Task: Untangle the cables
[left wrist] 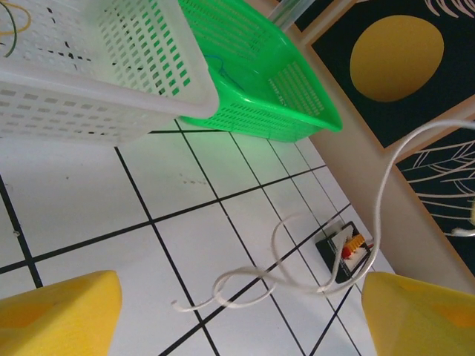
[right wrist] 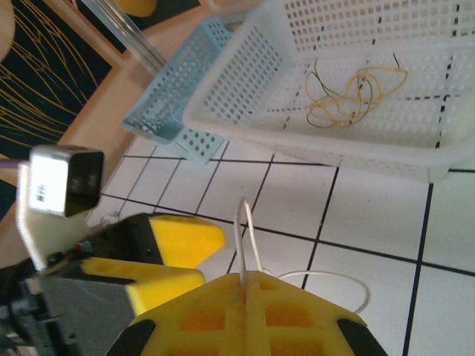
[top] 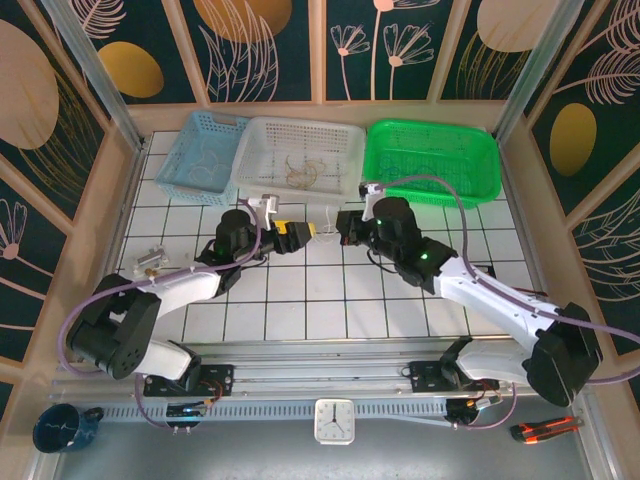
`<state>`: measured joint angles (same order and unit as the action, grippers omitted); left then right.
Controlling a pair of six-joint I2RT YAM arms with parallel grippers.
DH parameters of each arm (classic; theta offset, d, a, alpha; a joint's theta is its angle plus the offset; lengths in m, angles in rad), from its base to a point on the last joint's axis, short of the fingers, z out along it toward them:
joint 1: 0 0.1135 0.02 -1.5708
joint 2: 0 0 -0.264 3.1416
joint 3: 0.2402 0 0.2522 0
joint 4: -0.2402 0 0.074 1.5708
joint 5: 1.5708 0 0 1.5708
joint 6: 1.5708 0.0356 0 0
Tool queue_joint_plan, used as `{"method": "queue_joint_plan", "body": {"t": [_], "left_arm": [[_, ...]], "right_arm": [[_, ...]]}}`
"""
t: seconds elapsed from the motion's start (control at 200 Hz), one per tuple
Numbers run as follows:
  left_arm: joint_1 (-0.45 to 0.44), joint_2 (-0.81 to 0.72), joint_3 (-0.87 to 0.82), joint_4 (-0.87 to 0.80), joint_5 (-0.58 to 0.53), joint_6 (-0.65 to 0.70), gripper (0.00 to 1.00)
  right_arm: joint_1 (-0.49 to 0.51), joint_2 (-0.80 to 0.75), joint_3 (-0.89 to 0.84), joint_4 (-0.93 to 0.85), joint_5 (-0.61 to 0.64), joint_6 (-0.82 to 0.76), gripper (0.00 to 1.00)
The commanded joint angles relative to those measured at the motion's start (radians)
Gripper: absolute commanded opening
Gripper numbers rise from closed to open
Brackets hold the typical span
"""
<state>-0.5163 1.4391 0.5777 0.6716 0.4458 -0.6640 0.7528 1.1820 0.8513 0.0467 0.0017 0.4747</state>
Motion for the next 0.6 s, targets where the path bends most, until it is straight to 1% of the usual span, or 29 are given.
{"method": "queue_joint_plan", "body": {"t": [0.0,0.11,0.595], "left_arm": [[-0.006,0.024,0.008,0.087,0.028,-0.015,0.82],[-0.007,0.041,0.001,0.108,0.037,-0.023,0.79],[-0.023,0.100,0.024,0.169,0.091,-0.048,0.72]], "right_arm": [[-0.012,-0.040,0.040,-0.004,-0.010,-0.022,0.00],[-0.021,-0.058,0.047,-0.005,-0.014,-0.021,0.00],[-0.035,-0.093,0.083,0.003,-0.044,-0.007,0.00]]}}
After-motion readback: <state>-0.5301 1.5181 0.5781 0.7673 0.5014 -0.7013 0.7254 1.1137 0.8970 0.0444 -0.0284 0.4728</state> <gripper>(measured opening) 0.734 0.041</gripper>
